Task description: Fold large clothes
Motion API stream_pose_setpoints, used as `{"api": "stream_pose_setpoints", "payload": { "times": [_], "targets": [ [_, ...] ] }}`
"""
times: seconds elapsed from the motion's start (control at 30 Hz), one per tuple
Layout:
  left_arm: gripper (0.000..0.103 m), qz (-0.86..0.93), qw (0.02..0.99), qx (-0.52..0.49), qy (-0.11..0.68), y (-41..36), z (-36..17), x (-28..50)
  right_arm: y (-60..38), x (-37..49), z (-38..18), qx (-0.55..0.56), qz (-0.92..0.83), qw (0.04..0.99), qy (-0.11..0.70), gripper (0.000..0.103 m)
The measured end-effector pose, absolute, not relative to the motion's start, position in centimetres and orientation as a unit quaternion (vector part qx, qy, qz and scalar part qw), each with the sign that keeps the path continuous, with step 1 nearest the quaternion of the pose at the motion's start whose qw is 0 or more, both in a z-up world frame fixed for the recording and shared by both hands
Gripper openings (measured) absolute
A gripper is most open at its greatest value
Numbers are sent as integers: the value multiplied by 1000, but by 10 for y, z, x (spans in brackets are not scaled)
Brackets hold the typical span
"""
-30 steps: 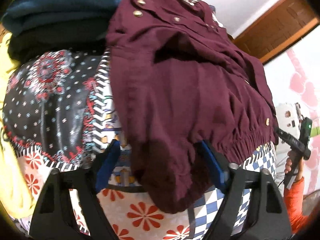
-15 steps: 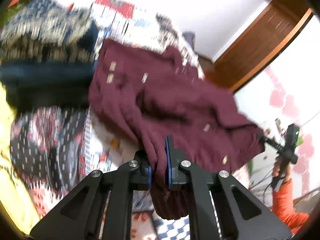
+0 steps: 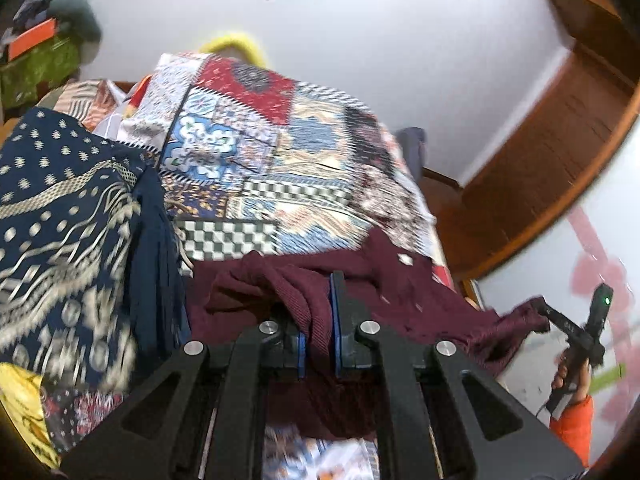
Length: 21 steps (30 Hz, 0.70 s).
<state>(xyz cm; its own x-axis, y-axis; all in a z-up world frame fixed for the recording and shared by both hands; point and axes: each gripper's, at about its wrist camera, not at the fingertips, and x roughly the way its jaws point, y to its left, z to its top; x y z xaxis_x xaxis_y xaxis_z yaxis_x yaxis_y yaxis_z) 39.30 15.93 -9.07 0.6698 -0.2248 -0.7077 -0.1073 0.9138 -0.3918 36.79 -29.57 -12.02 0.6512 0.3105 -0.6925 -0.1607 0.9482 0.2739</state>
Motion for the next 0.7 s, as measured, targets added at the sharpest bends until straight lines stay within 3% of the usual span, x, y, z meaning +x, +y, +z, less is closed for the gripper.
{"api": "stream_pose_setpoints", "payload": {
  "times": [0.33,0.43,0.5,0.6,0.7],
  "targets": [
    [11,17,867,-132,481,153,-170,475,-277,443,-188,73,92,883,455,10],
    [14,11,859,-115,499,149,-174,480,-278,445,-186,64,92,881,460,22],
    [15,5,859,-111,499,147,-170,479,-277,448,-181,55,101,875,471,38],
    [27,-7,859,-115,498,145,-156,476,-273,440,-163,27,79,893,443,61],
    [37,-22,864,-114,490,140,-136,471,-272,424,-141,18,84,908,410,68]
  ]
}}
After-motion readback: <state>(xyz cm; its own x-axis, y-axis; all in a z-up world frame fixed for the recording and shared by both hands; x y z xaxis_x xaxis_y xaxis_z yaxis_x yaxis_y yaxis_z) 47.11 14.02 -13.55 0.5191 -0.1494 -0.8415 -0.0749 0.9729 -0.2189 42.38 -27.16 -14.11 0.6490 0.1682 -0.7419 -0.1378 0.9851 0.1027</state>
